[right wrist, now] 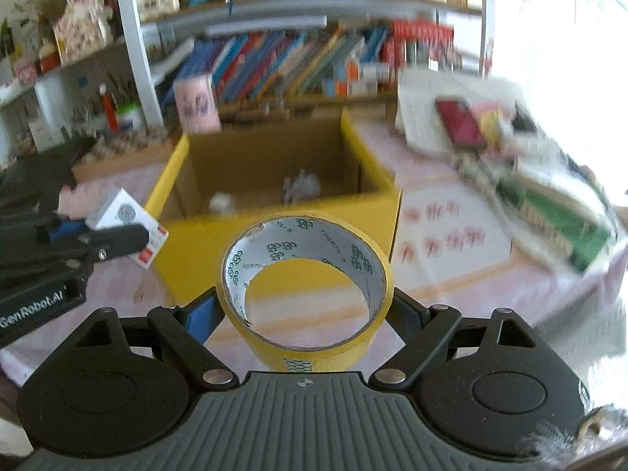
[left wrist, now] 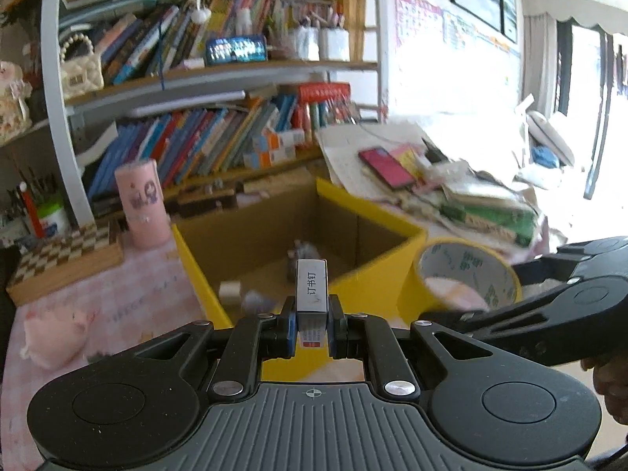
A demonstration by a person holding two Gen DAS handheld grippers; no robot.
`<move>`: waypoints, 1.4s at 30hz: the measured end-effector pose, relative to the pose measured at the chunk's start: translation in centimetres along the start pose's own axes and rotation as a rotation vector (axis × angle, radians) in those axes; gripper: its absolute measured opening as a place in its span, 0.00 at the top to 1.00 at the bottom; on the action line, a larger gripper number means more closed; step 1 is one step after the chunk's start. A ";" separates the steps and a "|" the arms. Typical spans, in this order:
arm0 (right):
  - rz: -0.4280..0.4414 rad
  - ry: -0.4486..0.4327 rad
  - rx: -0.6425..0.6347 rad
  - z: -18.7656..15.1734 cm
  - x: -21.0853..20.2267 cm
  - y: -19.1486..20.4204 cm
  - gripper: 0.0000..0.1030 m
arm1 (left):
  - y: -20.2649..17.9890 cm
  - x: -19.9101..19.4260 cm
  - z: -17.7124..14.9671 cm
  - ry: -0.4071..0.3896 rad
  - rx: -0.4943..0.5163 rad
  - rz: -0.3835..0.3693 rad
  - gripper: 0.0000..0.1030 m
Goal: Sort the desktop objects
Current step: 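Carry the tape roll and small white box with both tools toward the yellow box, then lower the tape roll and white box into the yellow box and open both tools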
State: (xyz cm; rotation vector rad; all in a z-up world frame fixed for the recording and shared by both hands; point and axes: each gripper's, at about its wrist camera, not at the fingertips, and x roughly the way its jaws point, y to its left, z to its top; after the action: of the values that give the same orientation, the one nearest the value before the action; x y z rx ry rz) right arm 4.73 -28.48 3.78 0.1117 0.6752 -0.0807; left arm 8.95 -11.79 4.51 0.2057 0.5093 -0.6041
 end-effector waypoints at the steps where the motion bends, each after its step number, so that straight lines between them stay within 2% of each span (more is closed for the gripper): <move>1: 0.002 -0.031 -0.007 0.8 -0.1 -0.5 0.16 | -0.1 0.3 0.5 -0.010 -0.005 0.007 0.87; 8: 0.030 -0.152 -0.047 5.4 0.9 -3.2 0.16 | -0.8 2.6 3.1 -0.058 -0.020 0.073 0.87; 15: 0.077 -0.163 -0.140 7.9 4.0 -4.0 0.16 | -1.0 5.2 3.9 -0.038 -0.037 0.139 0.87; 22: 0.134 -0.136 -0.265 8.8 7.6 -3.5 0.16 | -0.7 7.5 4.2 -0.002 -0.056 0.196 0.87; 34: 0.194 -0.030 -0.466 8.9 14.0 -1.8 0.16 | 0.7 11.7 2.6 0.139 -0.093 0.245 0.87; 39: 0.220 0.039 -0.520 8.6 15.7 -1.4 0.16 | 0.9 12.6 2.0 0.187 -0.099 0.248 0.87; 42: 0.259 0.082 -0.488 8.7 16.4 -1.7 0.16 | 1.0 13.1 1.9 0.207 -0.102 0.249 0.87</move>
State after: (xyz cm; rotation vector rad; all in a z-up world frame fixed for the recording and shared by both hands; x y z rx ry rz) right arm 22.68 -31.87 0.10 -0.2681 0.7400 0.3381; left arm 19.50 -17.99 -0.58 0.2318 0.7008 -0.3137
